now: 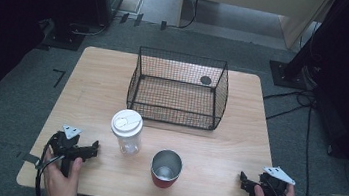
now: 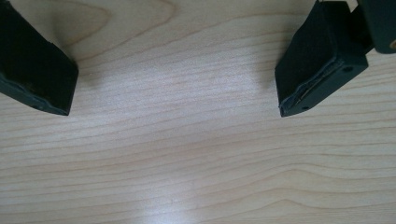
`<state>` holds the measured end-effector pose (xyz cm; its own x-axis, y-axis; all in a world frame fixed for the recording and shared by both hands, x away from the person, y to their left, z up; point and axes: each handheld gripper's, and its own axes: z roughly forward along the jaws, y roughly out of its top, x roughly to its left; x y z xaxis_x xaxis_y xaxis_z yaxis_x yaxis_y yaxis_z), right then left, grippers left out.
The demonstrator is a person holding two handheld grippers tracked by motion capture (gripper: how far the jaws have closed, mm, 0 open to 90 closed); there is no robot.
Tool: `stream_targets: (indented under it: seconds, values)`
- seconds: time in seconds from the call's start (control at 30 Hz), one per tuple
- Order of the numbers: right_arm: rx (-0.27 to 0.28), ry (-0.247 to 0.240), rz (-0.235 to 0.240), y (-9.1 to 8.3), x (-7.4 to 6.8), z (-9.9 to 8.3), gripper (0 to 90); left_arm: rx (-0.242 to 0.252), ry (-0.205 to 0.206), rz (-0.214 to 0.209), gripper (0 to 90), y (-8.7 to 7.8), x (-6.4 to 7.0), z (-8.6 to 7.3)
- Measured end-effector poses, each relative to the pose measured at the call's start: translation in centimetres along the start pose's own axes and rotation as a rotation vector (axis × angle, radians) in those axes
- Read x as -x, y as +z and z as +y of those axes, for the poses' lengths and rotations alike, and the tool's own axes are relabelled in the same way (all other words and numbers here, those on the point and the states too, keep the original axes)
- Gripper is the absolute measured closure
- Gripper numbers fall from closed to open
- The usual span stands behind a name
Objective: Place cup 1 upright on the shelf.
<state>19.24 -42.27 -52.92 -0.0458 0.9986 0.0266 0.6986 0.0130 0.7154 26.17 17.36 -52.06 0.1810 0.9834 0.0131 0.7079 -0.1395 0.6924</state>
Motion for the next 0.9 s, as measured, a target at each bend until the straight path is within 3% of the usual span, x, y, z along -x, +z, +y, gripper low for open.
stream_targets:
  seconds: [0.17, 0.33, 0.43, 0.53, 0.9]
  values:
    - [0.003, -0.004, 0.028, -0.1, -0.1, 0.0, 0.0, 0.000, 0.000, 0.000, 0.0, 0.0, 0.0, 0.0]
    - [0.043, 0.006, 0.050, -0.6, -0.9, -0.1, 0.0, 0.000, 0.000, 0.000, 0.0, 0.0, 0.0, 0.0]
    - [0.063, -0.007, 0.054, -0.8, -1.6, 0.1, 0.0, 0.000, 0.000, 0.000, 0.0, 0.0, 0.0, 0.0]
    - [0.071, -0.066, 0.060, -1.2, -3.0, 0.3, 0.0, 0.001, -0.001, 0.000, 0.0, 0.0, 0.0, 0.0]
    - [0.086, -0.118, 0.130, -2.1, -6.1, 0.7, 0.0, 0.002, -0.001, 0.000, 0.0, 0.0, 0.0, 0.0]
